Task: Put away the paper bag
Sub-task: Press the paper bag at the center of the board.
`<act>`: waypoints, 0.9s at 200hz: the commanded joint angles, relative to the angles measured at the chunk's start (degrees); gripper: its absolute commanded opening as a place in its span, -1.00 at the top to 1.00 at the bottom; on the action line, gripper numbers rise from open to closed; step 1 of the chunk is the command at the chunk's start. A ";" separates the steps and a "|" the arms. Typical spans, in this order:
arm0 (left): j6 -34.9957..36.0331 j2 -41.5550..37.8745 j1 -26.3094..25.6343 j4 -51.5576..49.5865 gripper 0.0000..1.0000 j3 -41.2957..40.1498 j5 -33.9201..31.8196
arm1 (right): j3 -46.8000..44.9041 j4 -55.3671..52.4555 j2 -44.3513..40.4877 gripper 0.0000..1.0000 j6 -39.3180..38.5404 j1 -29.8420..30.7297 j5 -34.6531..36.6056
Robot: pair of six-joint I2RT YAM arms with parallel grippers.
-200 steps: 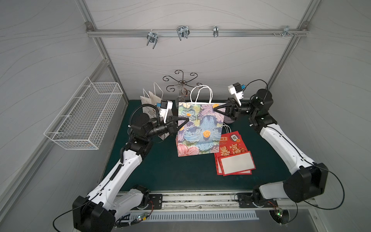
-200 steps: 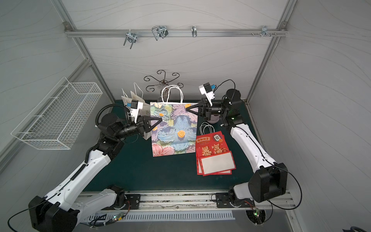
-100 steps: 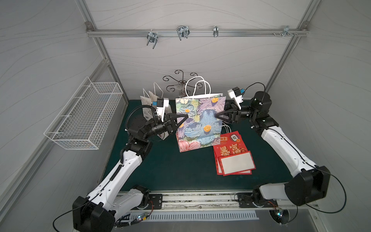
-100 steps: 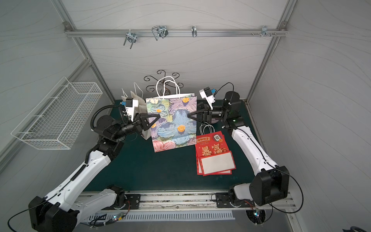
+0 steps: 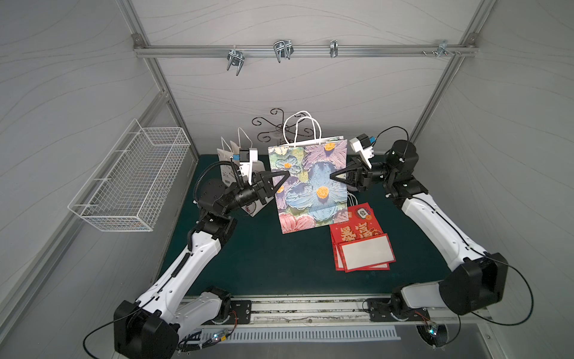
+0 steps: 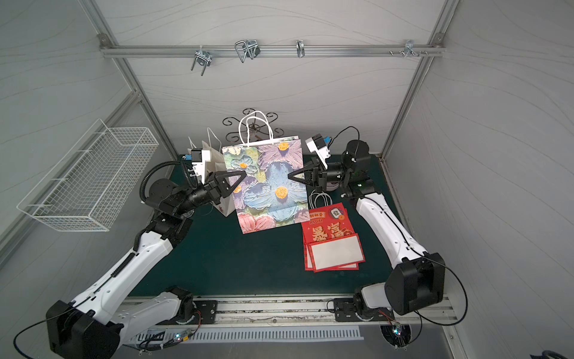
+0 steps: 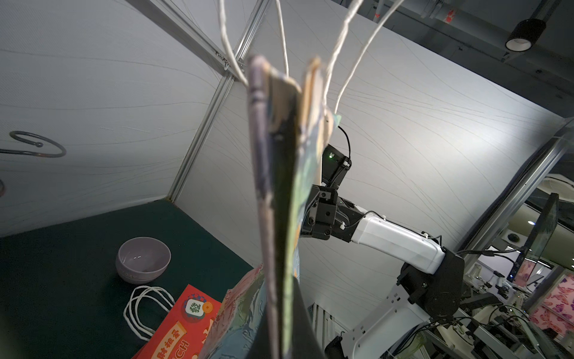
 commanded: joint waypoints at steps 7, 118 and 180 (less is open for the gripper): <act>2.15 -1.39 -0.13 -0.40 0.43 3.38 -2.79 | 2.63 6.68 -0.31 1.00 4.33 -0.12 0.16; 34.94 -20.09 -0.09 -17.15 -0.41 -7.33 -40.24 | 7.16 -6.74 -6.75 1.00 13.34 -3.46 18.73; 46.83 -22.72 -0.13 -22.61 -0.43 -11.70 -16.92 | 16.51 -14.25 -4.92 1.00 23.73 -3.35 18.19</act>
